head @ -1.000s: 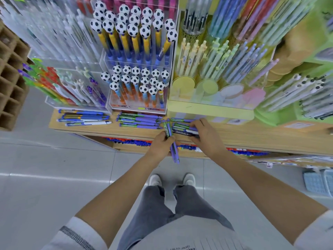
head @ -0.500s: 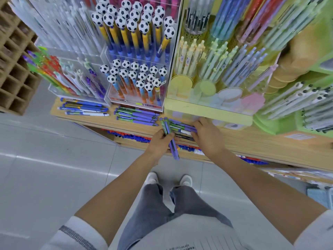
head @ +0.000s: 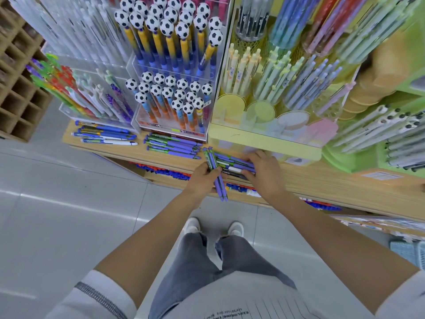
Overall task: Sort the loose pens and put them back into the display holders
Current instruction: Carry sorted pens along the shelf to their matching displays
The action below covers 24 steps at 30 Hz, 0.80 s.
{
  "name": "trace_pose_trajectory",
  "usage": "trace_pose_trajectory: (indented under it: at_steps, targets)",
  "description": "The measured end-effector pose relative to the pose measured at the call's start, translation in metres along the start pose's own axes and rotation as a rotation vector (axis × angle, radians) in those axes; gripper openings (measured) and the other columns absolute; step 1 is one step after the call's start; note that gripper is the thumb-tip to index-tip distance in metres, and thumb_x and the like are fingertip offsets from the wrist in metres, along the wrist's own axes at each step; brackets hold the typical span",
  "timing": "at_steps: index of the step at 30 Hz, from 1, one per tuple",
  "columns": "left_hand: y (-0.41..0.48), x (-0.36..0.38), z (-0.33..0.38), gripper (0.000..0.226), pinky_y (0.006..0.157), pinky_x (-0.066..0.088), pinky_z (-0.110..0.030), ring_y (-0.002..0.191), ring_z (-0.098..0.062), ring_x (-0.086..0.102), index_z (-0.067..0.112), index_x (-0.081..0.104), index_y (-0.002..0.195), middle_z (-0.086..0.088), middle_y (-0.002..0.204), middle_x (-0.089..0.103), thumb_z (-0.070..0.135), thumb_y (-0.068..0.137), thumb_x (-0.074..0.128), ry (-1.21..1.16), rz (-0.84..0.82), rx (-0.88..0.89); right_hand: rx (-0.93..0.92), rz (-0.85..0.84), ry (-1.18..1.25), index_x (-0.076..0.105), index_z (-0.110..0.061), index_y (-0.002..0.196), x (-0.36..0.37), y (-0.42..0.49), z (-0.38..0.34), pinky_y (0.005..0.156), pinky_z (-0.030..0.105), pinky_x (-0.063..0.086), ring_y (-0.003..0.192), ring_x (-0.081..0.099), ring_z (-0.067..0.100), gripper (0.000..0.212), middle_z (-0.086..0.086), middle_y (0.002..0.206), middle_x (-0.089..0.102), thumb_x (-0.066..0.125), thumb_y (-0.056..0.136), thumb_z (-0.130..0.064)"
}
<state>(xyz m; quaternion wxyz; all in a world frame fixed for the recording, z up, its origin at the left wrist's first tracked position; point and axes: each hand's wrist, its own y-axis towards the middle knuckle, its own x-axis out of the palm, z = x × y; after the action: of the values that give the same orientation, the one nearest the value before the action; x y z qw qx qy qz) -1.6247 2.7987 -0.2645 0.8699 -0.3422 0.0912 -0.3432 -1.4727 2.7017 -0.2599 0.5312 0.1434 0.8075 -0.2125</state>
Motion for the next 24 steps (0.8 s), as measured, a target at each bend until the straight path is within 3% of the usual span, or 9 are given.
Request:
trace_pose_trajectory:
  at_steps: [6,10,15,19,24]
  targets:
    - [0.003,-0.002,0.001,0.012,0.072,0.058,-0.033,0.081,-0.021,0.066,0.008,0.052,0.110,-0.008,0.093,0.069,0.014,0.101,0.045,0.023,-0.016,0.007,0.053,-0.081,0.181,0.067,-0.017,0.116,-0.005,0.006,0.002,0.083,0.034,0.043,0.097,0.058,0.024,0.035,0.003,0.101,0.063,0.073,0.082,-0.018]
    - [0.003,-0.004,0.002,0.013,0.070,0.058,-0.032,0.083,-0.022,0.066,0.007,0.052,0.110,-0.008,0.093,0.069,0.014,0.101,0.046,0.033,-0.027,0.020,0.062,-0.048,0.239,0.072,-0.016,0.099,-0.003,0.006,0.003,0.070,0.031,0.041,0.084,0.056,0.021,0.020,0.000,0.089,0.057,0.075,0.079,-0.015]
    - [0.003,-0.005,0.004,0.011,0.065,0.058,-0.026,0.074,-0.013,0.064,0.007,0.053,0.108,0.001,0.083,0.066,0.013,0.101,0.047,0.056,-0.022,0.051,0.088,-0.040,0.327,0.071,-0.017,0.098,-0.004,0.003,0.001,0.075,0.036,0.049,0.080,0.058,0.018,0.017,-0.002,0.085,0.063,0.073,0.081,-0.013]
    - [0.005,-0.005,0.006,0.010,0.061,0.057,-0.023,0.072,-0.011,0.063,0.004,0.052,0.108,0.000,0.082,0.066,0.008,0.100,0.047,0.062,-0.024,0.059,0.072,-0.021,0.369,0.072,-0.017,0.104,-0.011,-0.001,0.001,0.064,0.011,0.038,0.076,0.053,0.011,0.021,-0.008,0.082,0.060,0.071,0.084,-0.011]
    - [0.007,-0.006,0.007,0.011,0.075,0.057,-0.039,0.079,-0.017,0.064,0.003,0.052,0.109,-0.005,0.088,0.067,0.003,0.098,0.049,0.072,-0.026,0.055,0.112,-0.017,0.471,0.072,-0.019,0.107,-0.012,-0.010,0.009,0.066,0.007,0.039,0.075,0.058,0.002,0.024,-0.008,0.089,0.064,0.072,0.084,-0.013]
